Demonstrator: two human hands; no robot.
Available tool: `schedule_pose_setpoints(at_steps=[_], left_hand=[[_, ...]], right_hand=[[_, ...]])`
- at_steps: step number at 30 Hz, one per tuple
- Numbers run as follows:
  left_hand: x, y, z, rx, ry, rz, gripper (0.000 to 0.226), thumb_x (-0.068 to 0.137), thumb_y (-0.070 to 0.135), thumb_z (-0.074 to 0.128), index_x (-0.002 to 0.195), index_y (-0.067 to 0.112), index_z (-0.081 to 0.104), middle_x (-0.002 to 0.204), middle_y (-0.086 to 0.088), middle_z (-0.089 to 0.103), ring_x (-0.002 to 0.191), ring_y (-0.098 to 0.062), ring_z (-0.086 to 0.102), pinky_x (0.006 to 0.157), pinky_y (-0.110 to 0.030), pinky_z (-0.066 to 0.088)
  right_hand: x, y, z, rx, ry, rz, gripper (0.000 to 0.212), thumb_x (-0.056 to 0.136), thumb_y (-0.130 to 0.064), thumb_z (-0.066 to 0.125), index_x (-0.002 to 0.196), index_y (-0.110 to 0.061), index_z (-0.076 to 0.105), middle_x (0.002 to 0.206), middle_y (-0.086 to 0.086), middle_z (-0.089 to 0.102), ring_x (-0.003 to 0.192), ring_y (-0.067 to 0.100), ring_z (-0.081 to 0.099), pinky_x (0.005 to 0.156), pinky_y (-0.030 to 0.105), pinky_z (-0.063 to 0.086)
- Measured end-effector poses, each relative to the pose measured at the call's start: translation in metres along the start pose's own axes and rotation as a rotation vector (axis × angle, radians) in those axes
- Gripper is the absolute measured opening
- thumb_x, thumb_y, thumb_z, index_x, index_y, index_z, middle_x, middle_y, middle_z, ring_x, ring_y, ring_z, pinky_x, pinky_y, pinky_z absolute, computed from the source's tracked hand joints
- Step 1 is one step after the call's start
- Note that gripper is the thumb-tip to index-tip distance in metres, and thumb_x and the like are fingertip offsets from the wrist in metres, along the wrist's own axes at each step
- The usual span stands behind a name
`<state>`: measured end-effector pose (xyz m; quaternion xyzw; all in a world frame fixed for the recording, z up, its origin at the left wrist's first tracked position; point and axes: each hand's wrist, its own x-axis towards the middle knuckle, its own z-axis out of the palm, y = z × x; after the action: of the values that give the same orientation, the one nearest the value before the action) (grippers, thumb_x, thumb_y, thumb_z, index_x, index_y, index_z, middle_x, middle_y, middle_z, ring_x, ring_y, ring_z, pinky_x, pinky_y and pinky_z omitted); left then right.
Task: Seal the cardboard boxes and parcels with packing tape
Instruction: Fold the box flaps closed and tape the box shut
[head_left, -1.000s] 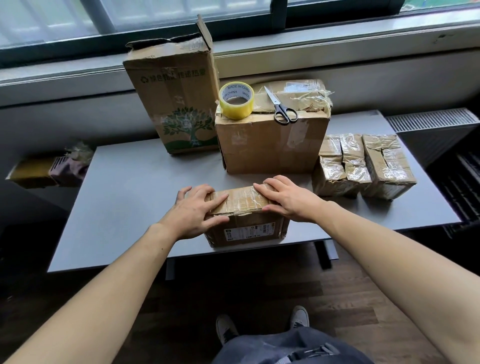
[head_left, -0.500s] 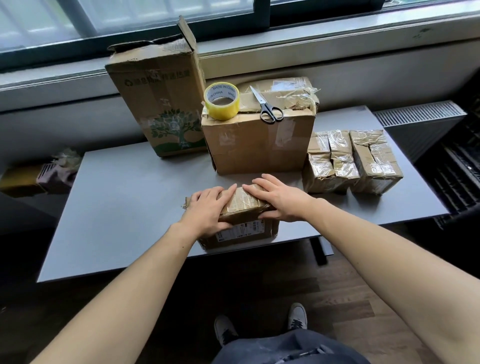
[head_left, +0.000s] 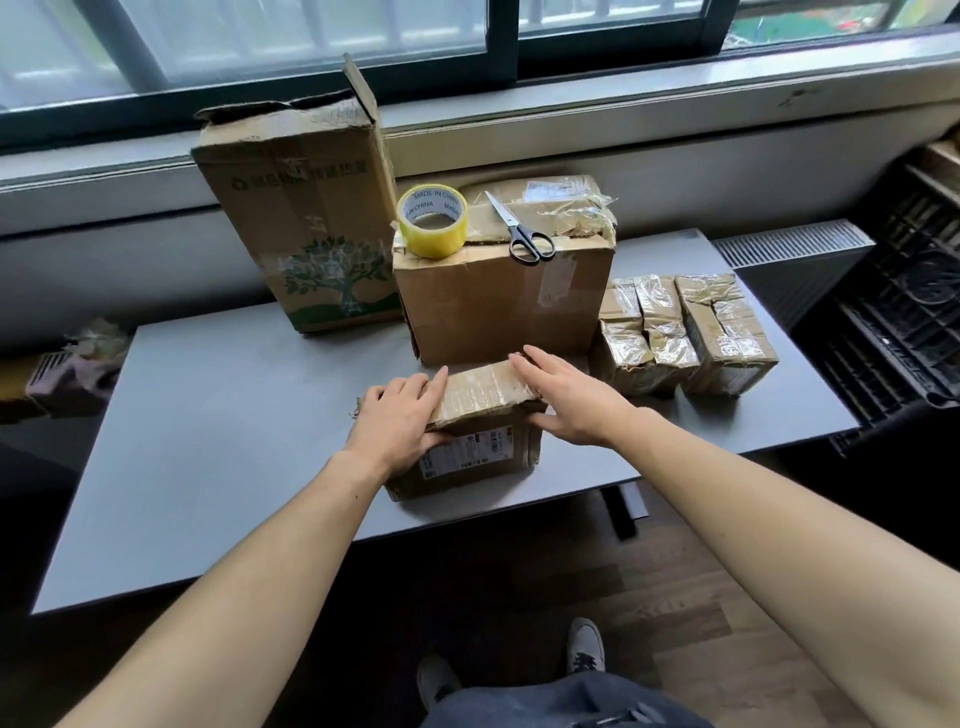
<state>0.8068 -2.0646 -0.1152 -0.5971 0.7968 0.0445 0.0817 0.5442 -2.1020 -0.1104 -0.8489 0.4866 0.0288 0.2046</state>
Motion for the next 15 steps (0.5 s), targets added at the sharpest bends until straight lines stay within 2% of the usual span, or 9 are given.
schedule_pose_setpoints(at_steps=[6,10,15], left_hand=[[0.010,-0.016,0.000,0.027,0.014,0.025,0.087,0.094,0.066,0.040,0.159,0.023,0.001,0.154,-0.003,0.031,0.138,-0.024,0.033,0.106,-0.041,0.032],[0.020,-0.019,-0.002,-0.018,0.027,0.050,0.092,0.090,0.068,0.048,0.159,0.025,0.004,0.153,-0.004,0.032,0.138,-0.025,0.033,0.108,-0.042,0.029],[0.025,-0.019,-0.011,-0.074,-0.014,0.089,0.100,0.082,0.078,0.049,0.158,0.028,0.009,0.157,-0.002,0.027,0.143,-0.022,0.028,0.115,-0.044,0.023]], right_hand=[[-0.015,-0.009,-0.012,0.038,0.028,0.166,0.076,0.101,-0.045,0.051,0.161,-0.020,0.011,0.167,0.003,0.014,0.152,0.022,0.017,0.122,0.038,0.025],[-0.021,-0.019,-0.013,0.066,0.145,0.229,0.063,0.103,-0.045,0.046,0.157,-0.017,0.027,0.160,0.004,0.032,0.145,0.023,0.032,0.117,0.040,0.034],[-0.010,-0.024,-0.017,0.118,0.334,0.201,0.041,0.104,-0.039,0.046,0.135,-0.015,0.056,0.131,0.002,0.059,0.124,0.022,0.051,0.103,0.040,0.045]])
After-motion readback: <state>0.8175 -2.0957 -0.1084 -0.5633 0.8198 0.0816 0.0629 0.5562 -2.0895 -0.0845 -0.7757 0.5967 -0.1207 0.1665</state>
